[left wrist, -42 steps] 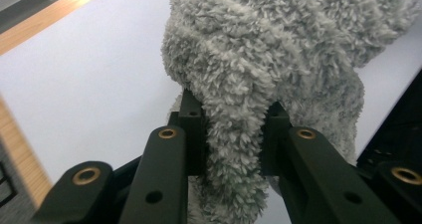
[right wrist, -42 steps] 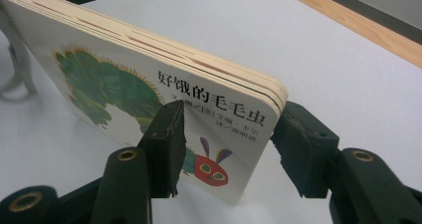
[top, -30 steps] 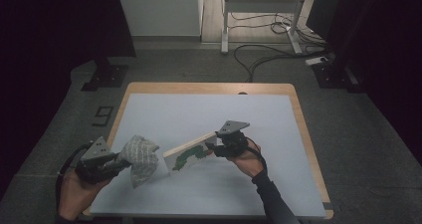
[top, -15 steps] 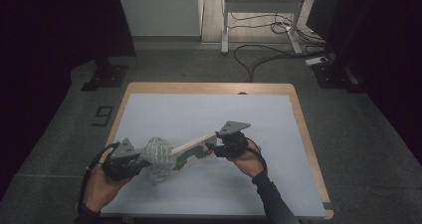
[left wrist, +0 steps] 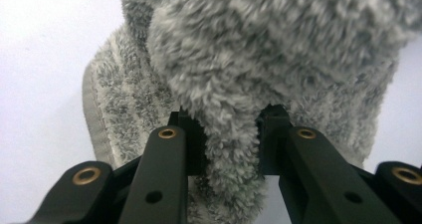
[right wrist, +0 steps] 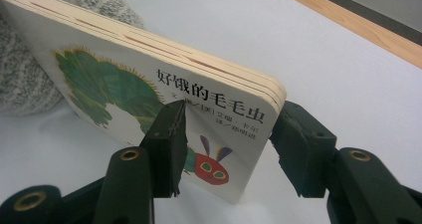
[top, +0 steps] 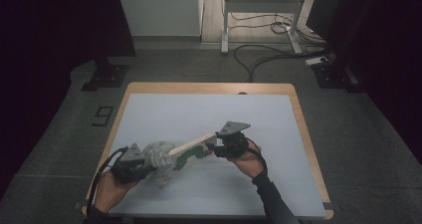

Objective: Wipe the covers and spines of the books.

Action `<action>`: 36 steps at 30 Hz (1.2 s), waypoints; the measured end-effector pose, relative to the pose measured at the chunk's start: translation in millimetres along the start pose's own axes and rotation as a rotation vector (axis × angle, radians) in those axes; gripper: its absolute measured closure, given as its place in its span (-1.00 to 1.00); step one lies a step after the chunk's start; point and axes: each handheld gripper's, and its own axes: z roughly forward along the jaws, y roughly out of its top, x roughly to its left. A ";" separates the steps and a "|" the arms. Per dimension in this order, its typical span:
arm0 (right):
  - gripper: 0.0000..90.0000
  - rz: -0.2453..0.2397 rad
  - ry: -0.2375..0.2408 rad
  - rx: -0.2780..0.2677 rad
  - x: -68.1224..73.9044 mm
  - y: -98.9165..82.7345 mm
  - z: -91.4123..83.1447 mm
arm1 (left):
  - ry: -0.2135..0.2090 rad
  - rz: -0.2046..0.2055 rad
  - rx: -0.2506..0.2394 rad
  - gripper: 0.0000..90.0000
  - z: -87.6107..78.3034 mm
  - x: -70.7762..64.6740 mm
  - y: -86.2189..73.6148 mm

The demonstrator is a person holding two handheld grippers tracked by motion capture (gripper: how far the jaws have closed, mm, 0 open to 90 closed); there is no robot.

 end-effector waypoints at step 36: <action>0.04 -0.003 -0.007 0.001 1.8 -1.0 -0.5 | 0.040 0.052 -0.019 0.60 -19.1 -8.8 11.5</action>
